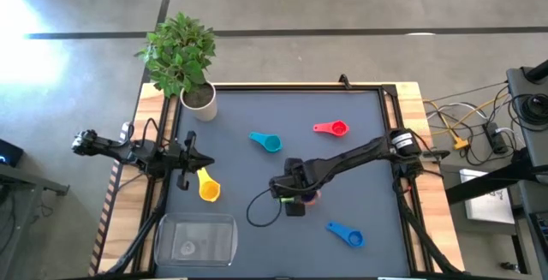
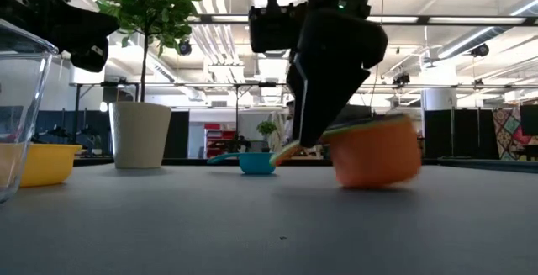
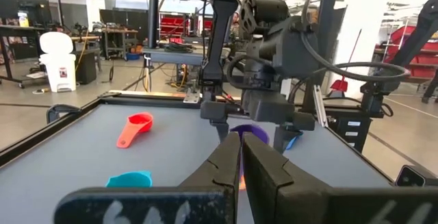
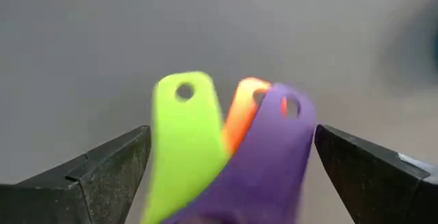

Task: Nest measuring cups in basket
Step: Stack the purple measuring cup into the green measuring cup

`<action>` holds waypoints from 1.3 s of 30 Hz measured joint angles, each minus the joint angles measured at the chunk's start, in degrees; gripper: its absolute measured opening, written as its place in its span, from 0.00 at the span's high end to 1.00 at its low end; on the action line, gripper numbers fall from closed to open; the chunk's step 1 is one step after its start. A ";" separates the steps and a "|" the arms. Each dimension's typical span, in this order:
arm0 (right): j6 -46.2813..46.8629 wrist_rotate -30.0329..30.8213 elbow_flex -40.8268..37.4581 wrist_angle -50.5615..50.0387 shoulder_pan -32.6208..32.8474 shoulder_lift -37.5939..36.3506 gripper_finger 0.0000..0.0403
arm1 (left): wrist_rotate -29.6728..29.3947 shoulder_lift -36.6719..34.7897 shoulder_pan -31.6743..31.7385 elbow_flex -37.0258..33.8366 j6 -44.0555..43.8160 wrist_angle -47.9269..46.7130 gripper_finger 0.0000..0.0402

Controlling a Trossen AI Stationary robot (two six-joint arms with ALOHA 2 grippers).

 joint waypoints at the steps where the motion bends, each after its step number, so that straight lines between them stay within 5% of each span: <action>1: -0.03 1.02 0.60 -1.25 0.00 0.23 0.01 | 0.02 0.00 0.01 0.00 -0.01 0.02 1.00; 33: 15.41 -0.54 2.71 -10.41 -0.83 -0.41 0.01 | 0.02 0.01 -0.01 -0.01 0.00 0.03 1.00; 39: 15.71 -0.61 2.71 -11.35 -0.83 -0.41 0.11 | 0.02 0.00 0.01 -0.02 0.00 0.02 1.00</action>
